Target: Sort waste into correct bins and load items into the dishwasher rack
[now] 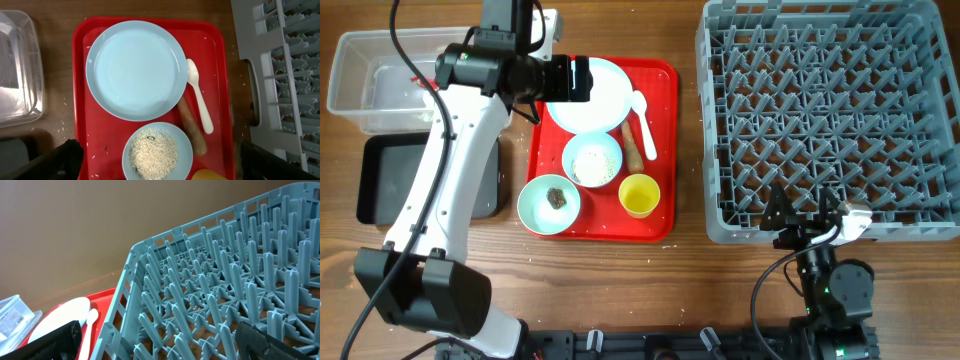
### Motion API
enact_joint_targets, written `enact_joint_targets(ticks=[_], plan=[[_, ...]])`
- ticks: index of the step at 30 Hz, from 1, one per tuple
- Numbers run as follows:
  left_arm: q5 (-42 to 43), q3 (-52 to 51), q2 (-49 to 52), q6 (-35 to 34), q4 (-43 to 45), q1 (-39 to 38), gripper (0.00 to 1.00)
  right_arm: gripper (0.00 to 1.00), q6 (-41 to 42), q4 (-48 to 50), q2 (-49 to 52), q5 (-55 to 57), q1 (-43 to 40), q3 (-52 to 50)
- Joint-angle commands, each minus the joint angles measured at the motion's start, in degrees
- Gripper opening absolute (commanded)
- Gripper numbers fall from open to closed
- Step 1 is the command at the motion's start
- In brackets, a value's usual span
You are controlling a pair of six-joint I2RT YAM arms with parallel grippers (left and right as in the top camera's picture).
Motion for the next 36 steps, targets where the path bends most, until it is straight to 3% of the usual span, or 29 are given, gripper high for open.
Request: enact_joint_targets(ticks=[1, 8, 10, 19, 22, 25, 27, 32, 36], plan=[[0.68, 0.28, -0.81, 0.72, 1.25, -0.17, 1.00, 1.00, -1.01, 0.28, -0.35, -0.92, 0.31, 0.11], [2.40, 0.28, -0.57, 0.66, 6.21, -0.79, 1.00, 1.00, -1.01, 0.28, -0.35, -0.94, 0.31, 0.11], [2.40, 0.28, -0.57, -2.60, 7.76, -0.83, 1.00, 1.00, -1.01, 0.28, -0.35, -0.92, 0.31, 0.11], [2.40, 0.28, -0.52, -8.66, 3.41, -1.01, 1.00, 1.00, -0.63, 0.31, -0.35, -1.11, 0.31, 0.13], [2.58, 0.28, -0.50, -11.41, 3.30, -1.11, 1.00, 0.99, 4.81, 1.95, -0.35, -2.10, 0.28, 0.13], [2.62, 0.28, -0.50, -11.34, 3.39, -1.29, 1.00, 1.00, -3.37, 6.43, -0.35, -11.76, 0.28, 0.48], [2.62, 0.28, -0.50, -11.34, 3.37, -1.95, 1.00, 1.00, -4.50, 6.43, 0.72, -15.34, 0.28, 3.30], [1.20, 0.28, -0.48, -11.34, 2.36, -5.07, 1.00, 1.00, -6.62, 4.39, 16.83, -19.50, 0.28, 18.27], [-1.92, 0.26, 0.11, -13.46, -1.79, -7.69, 1.00, 1.00, -8.70, -10.34, 36.98, -20.94, 0.28, 39.82]])
